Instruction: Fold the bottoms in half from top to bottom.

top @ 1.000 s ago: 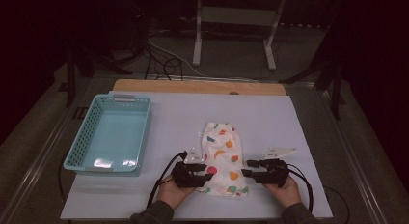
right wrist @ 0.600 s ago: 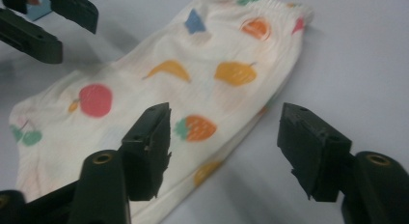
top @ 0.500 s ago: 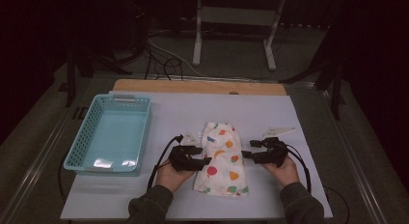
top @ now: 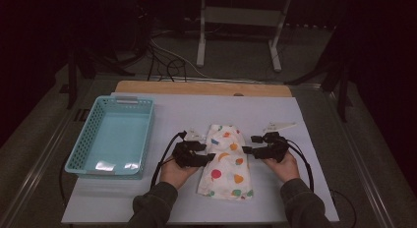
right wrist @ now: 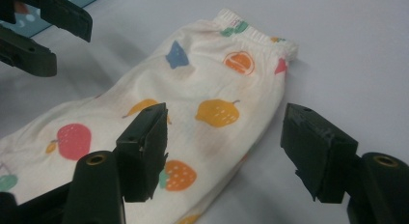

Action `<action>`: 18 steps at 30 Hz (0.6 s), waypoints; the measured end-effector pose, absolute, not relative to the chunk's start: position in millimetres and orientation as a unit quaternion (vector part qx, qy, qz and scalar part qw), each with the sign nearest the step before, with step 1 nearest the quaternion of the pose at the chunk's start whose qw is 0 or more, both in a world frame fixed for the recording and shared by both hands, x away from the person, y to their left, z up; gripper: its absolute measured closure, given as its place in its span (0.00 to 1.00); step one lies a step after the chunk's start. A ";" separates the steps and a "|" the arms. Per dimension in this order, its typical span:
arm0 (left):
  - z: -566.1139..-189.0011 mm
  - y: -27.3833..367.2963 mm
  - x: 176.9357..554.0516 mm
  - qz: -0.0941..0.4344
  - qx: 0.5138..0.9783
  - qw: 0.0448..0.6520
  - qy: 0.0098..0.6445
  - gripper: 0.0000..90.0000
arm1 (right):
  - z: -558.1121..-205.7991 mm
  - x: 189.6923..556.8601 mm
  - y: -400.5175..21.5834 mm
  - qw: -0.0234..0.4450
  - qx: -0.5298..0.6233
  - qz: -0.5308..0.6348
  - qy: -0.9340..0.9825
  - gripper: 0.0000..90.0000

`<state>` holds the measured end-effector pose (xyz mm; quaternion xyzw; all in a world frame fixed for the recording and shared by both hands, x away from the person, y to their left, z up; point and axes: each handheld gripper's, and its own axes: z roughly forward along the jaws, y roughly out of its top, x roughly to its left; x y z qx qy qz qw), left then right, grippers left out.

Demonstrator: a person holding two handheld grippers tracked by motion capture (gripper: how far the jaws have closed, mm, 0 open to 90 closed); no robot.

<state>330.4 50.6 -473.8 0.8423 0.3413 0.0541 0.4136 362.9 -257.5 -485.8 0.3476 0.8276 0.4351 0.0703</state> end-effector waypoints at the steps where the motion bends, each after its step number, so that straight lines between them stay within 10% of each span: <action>1: -473.8 50.1 331.7 0.054 0.841 0.415 0.342 0.54 | -486.3 363.8 -256.5 0.070 0.350 0.433 0.827 0.37; 18: -473.4 46.2 373.8 0.077 0.832 0.397 0.380 0.59 | -481.4 396.7 -245.0 0.092 0.373 0.399 0.833 0.40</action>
